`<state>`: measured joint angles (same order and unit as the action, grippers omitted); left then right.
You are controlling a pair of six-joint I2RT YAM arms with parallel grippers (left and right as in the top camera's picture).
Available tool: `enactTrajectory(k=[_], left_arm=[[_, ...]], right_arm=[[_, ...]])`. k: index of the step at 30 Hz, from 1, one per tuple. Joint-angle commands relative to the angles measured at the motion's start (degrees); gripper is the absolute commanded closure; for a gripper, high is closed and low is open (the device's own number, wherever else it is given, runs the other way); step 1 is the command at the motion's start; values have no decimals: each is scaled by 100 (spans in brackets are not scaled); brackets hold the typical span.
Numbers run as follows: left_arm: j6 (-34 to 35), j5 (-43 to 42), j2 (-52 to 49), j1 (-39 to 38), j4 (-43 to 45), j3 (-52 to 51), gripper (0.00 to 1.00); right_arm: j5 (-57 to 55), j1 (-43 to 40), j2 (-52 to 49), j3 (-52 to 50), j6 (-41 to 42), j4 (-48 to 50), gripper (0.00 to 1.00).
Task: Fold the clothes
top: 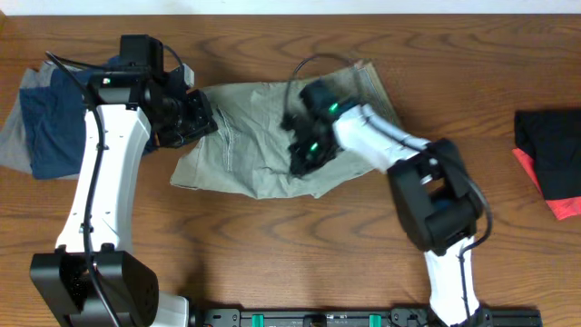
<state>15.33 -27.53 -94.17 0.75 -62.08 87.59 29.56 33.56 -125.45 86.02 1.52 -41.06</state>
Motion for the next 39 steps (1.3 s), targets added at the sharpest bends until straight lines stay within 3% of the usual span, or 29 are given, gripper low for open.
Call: enactTrajectory(k=[1,8,17,27,39], left_arm=[[101,-651,149,15,96,192,93],[297,-977,149,20,323,192,94],[293,-931,149,20,411,190,94],[297,-931,146,17,492,190,94],[1012,-933,114,-551,1246,190,94]], right_arm=[[-323,535,136,-247,330,306,99],[-1923,885,205,68,485,195,99],[-3709,9,1032,754,483,-551,99],[-3665,-1353,894,391,398,-1034,99],[-3438,-1609,813,-1115,411,50,99]])
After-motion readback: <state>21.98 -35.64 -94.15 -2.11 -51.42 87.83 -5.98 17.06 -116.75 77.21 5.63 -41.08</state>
